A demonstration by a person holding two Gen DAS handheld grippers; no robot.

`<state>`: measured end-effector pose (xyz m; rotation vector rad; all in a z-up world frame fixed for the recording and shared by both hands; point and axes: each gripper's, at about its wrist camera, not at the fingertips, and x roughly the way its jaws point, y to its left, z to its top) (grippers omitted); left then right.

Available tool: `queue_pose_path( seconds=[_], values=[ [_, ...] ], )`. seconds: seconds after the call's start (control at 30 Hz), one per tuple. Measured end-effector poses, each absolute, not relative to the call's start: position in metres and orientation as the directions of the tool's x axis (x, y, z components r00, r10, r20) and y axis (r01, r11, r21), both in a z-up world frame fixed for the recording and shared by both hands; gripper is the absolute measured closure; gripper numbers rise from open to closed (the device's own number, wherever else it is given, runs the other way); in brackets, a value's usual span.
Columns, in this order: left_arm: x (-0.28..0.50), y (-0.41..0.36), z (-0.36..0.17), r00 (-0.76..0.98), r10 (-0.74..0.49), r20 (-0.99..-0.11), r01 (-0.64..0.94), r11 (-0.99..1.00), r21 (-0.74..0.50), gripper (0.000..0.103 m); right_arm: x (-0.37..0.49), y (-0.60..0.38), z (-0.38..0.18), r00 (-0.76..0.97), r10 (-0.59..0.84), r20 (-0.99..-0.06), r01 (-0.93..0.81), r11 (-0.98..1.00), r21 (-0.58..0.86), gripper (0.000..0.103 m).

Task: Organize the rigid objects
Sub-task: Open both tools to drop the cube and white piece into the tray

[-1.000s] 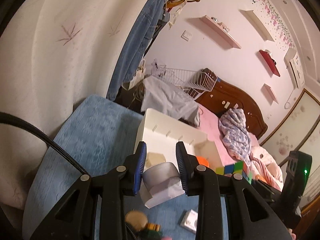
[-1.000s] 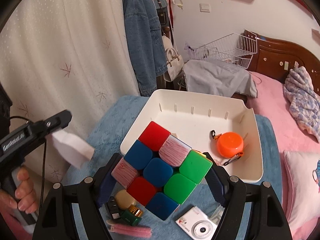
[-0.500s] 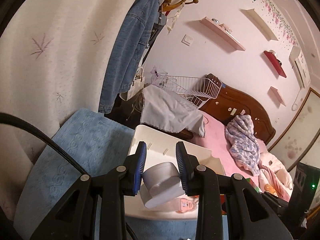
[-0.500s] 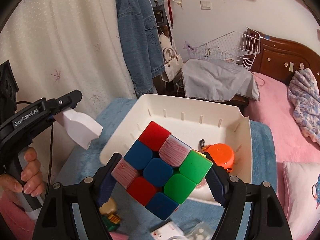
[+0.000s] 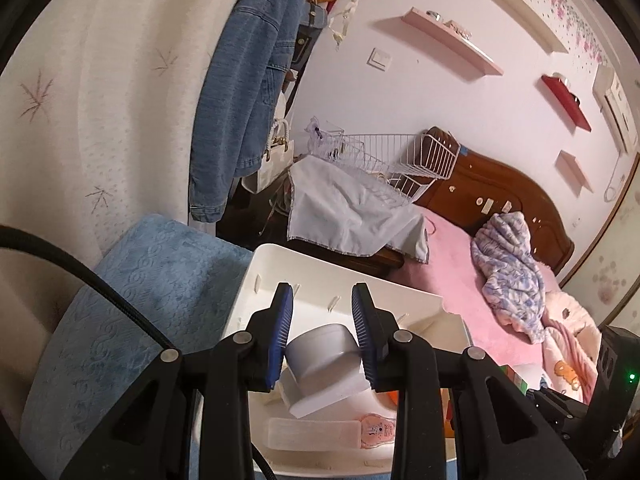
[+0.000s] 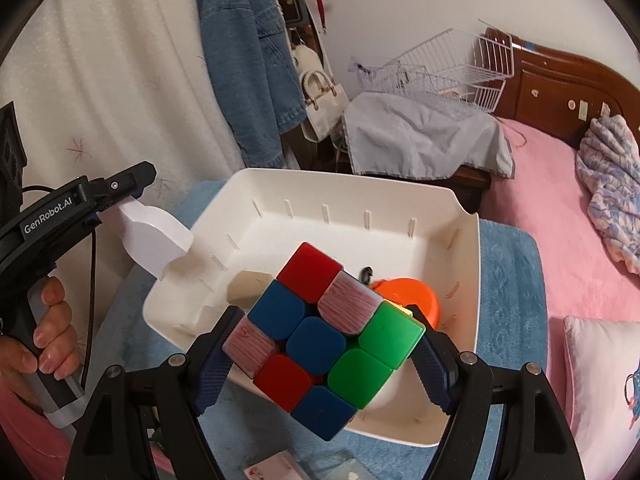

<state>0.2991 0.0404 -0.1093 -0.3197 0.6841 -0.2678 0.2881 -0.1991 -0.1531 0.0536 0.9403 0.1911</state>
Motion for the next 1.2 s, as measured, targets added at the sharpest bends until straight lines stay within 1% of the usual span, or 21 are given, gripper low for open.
queue_pose_path(
  seconds=[0.13, 0.2, 0.3, 0.47, 0.63, 0.87, 0.97, 1.2],
  values=[
    [0.304, 0.03, -0.111, 0.734, -0.334, -0.591, 0.14, 0.926, -0.349, 0.07, 0.293, -0.209, -0.162, 0.554, 0.188, -0.811, -0.112, 0.982, 0.152, 0.023],
    [0.306, 0.027, -0.11, 0.738, -0.325, -0.592, 0.135, 0.93, -0.342, 0.066, 0.295, -0.213, -0.165, 0.544, 0.192, -0.817, -0.098, 0.981, 0.165, 0.023],
    [0.305, 0.024, -0.107, 0.753, -0.306, -0.582, 0.133, 0.938, -0.321, 0.046, 0.296, -0.216, -0.169, 0.531, 0.188, -0.827, -0.09, 0.982, 0.165, 0.023],
    [0.303, 0.023, -0.102, 0.761, -0.289, -0.581, 0.136, 0.946, -0.293, 0.031, 0.293, -0.218, -0.167, 0.539, 0.186, -0.821, -0.074, 0.982, 0.174, 0.022],
    [0.295, 0.026, -0.092, 0.775, -0.286, -0.564, 0.151, 0.95, -0.274, 0.027, 0.286, -0.217, -0.155, 0.563, 0.194, -0.803, -0.065, 0.98, 0.191, 0.021],
    [0.276, 0.038, -0.08, 0.786, -0.296, -0.542, 0.183, 0.95, -0.254, 0.025, 0.269, -0.207, -0.148, 0.575, 0.162, -0.802, -0.044, 0.985, 0.167, 0.021],
    [0.268, 0.045, -0.076, 0.79, -0.302, -0.534, 0.194, 0.949, -0.249, 0.021, 0.258, -0.202, -0.144, 0.581, 0.145, -0.801, -0.023, 0.987, 0.162, 0.021],
    [0.244, 0.063, -0.066, 0.79, -0.317, -0.525, 0.237, 0.947, -0.216, 0.02, 0.23, -0.191, -0.14, 0.589, 0.108, -0.801, 0.038, 0.986, 0.161, 0.021]
  ],
)
